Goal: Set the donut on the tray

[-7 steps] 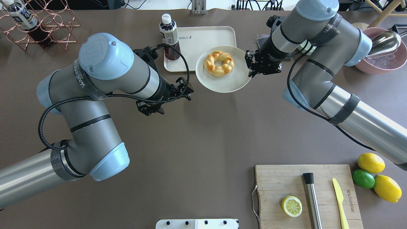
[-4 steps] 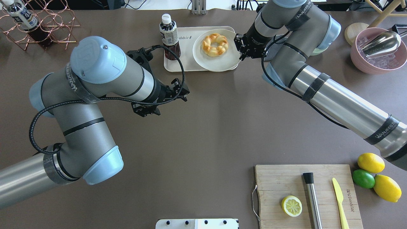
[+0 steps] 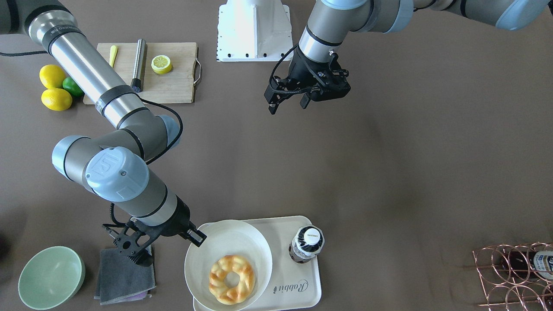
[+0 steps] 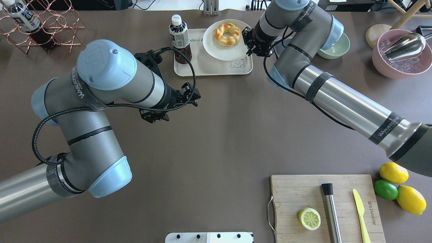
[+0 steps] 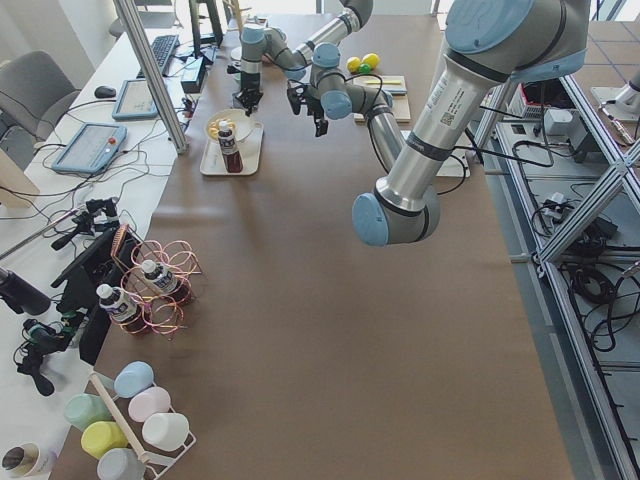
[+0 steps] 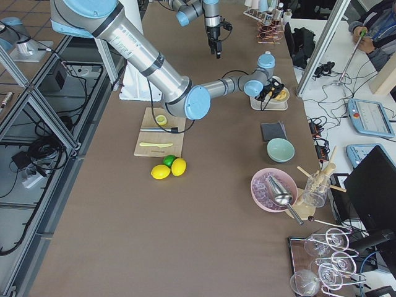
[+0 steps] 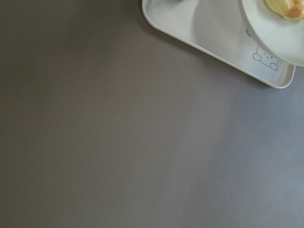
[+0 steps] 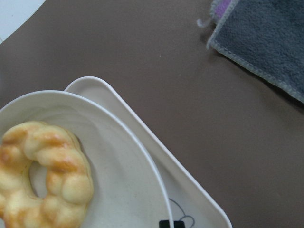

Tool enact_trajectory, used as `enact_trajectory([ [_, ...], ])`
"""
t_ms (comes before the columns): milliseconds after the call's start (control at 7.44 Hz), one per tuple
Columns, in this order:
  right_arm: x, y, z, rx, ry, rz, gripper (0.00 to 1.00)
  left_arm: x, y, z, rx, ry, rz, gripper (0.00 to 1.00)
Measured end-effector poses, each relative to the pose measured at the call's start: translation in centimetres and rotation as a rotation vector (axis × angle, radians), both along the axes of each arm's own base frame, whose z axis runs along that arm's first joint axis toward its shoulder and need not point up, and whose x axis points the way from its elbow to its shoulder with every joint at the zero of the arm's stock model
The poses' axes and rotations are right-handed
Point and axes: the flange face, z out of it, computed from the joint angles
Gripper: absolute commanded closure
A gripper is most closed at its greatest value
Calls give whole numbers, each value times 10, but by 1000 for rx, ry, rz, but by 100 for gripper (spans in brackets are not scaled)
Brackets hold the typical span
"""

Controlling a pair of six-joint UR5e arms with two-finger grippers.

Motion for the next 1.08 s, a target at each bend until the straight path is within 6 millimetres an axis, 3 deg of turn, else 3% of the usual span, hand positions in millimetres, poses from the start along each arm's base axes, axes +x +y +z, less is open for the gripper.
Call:
enact_trajectory([
  [269, -25, 0, -12, -39, -8, 53, 100, -1, 1, -1, -1, -8, -4, 3],
  [403, -35, 3, -15, -44, -4, 63, 71, -2, 2, -3, 0, -8, -4, 3],
  [538, -42, 6, -16, -44, 1, 68, 51, -3, 2, -4, 0, -7, -4, 3],
  [672, -47, 8, -15, -38, 8, 71, 1, -3, 2, -5, 0, -8, -4, 3],
  [1076, -42, 7, -23, 34, 18, 34, 0, -4, 2, -5, -3, -14, -3, 3],
])
